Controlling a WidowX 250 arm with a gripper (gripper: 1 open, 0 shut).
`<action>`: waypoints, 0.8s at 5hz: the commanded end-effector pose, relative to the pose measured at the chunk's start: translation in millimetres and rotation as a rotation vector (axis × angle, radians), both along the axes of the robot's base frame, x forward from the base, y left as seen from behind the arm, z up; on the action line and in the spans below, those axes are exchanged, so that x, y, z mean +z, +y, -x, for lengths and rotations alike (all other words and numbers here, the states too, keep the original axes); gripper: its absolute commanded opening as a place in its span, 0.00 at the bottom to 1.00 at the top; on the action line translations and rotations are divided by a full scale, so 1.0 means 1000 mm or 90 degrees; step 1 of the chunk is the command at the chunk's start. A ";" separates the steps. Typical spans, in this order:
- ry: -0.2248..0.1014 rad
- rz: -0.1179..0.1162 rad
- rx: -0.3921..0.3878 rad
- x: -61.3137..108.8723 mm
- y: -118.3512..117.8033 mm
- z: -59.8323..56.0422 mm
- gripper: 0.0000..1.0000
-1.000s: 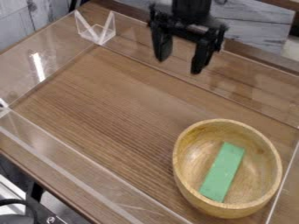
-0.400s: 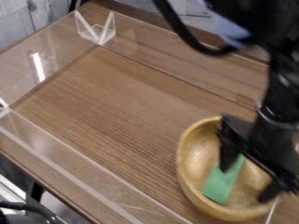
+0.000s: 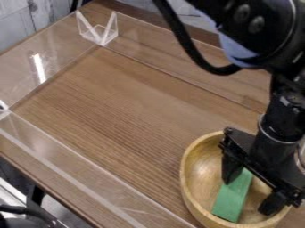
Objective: Remove the green block from inside the brown bowl and put it on the table
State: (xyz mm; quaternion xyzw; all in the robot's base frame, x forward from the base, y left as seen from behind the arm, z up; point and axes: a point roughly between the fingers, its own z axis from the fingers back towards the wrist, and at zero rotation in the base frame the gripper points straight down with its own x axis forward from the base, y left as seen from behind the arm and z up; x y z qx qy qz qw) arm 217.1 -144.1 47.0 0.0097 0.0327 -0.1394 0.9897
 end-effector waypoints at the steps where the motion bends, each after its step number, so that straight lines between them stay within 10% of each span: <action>1: -0.020 0.014 0.001 0.002 -0.001 -0.007 0.00; 4: 0.008 0.022 0.021 0.014 0.006 -0.002 0.00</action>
